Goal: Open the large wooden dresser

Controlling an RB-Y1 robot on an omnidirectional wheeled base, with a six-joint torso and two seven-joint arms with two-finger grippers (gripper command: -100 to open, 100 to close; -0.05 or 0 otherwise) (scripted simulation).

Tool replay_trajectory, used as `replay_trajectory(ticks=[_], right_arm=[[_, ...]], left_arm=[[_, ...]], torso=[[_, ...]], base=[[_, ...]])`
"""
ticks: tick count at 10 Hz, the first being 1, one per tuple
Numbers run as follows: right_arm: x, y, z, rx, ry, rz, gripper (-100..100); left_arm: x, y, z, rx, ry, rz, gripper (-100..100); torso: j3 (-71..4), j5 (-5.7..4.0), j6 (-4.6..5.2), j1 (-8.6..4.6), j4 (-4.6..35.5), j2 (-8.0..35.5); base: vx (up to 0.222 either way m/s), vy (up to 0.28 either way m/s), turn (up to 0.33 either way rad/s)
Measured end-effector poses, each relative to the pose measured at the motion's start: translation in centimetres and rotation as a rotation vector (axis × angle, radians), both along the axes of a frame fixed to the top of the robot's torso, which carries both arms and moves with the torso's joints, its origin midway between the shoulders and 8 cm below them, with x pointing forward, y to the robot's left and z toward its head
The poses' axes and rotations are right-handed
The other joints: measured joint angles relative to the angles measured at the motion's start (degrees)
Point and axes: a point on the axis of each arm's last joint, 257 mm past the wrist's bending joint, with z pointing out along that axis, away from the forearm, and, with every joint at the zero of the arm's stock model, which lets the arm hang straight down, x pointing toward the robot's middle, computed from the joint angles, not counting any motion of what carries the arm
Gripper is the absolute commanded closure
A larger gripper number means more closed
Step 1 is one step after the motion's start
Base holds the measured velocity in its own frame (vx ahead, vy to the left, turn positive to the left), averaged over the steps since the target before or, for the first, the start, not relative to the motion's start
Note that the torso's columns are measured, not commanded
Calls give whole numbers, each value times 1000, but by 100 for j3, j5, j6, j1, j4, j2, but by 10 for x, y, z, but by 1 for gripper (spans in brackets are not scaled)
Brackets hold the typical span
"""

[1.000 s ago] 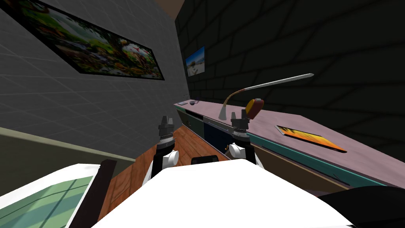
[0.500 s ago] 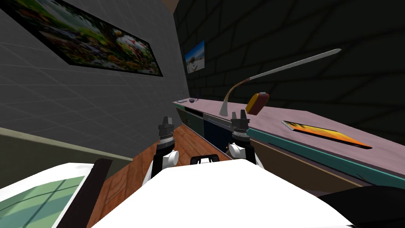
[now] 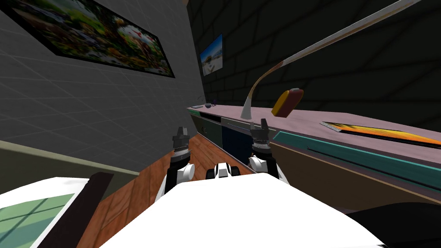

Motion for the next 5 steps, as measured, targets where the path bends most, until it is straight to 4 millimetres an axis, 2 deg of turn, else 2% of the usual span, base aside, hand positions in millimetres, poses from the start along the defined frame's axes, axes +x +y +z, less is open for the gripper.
replay_trajectory(ticks=[5], right_arm=[[26,36,-13,-262,56,-35,-100]], left_arm=[[0,0,0,0,0,0,0]], torso=[[-16,-4,1,-14,30,47]], base=[[90,90,-25]])
